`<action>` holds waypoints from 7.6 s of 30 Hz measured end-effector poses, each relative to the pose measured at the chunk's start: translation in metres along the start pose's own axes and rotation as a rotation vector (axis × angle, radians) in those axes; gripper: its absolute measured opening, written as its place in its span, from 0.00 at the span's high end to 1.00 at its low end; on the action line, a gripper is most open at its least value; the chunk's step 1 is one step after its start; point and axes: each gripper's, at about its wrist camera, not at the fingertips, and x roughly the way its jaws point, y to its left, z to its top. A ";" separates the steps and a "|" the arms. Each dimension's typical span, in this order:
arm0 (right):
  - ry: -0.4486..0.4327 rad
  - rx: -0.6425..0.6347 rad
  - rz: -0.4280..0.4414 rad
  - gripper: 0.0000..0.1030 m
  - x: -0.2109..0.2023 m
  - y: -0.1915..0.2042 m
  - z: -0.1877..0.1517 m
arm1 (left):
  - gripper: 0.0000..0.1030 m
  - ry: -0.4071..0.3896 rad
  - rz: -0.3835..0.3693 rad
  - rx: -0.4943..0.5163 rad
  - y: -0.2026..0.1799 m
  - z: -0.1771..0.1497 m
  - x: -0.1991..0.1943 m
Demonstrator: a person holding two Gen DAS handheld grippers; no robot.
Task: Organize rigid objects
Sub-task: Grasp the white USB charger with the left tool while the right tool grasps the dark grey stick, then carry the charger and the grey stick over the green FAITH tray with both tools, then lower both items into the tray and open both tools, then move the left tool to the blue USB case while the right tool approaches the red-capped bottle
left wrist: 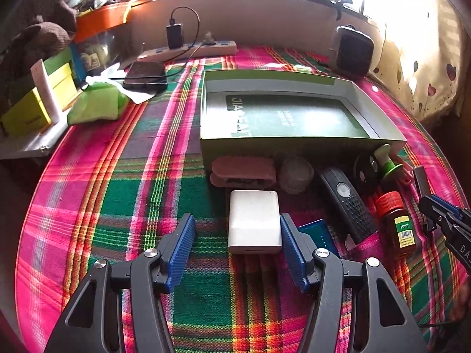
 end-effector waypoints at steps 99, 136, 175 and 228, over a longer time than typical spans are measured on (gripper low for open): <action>0.129 -0.172 0.096 0.77 0.114 0.032 0.136 | 0.69 0.007 -0.042 0.024 -0.003 0.130 0.084; 0.095 -0.153 0.100 0.76 0.113 0.034 0.131 | 0.63 0.000 -0.047 0.004 -0.003 0.128 0.078; 0.036 0.001 0.175 0.49 0.006 0.033 0.044 | 0.56 -0.072 -0.165 -0.082 0.025 0.016 -0.030; 0.005 -0.142 0.153 0.49 0.003 0.013 0.012 | 0.56 0.051 -0.183 0.026 -0.023 -0.008 -0.014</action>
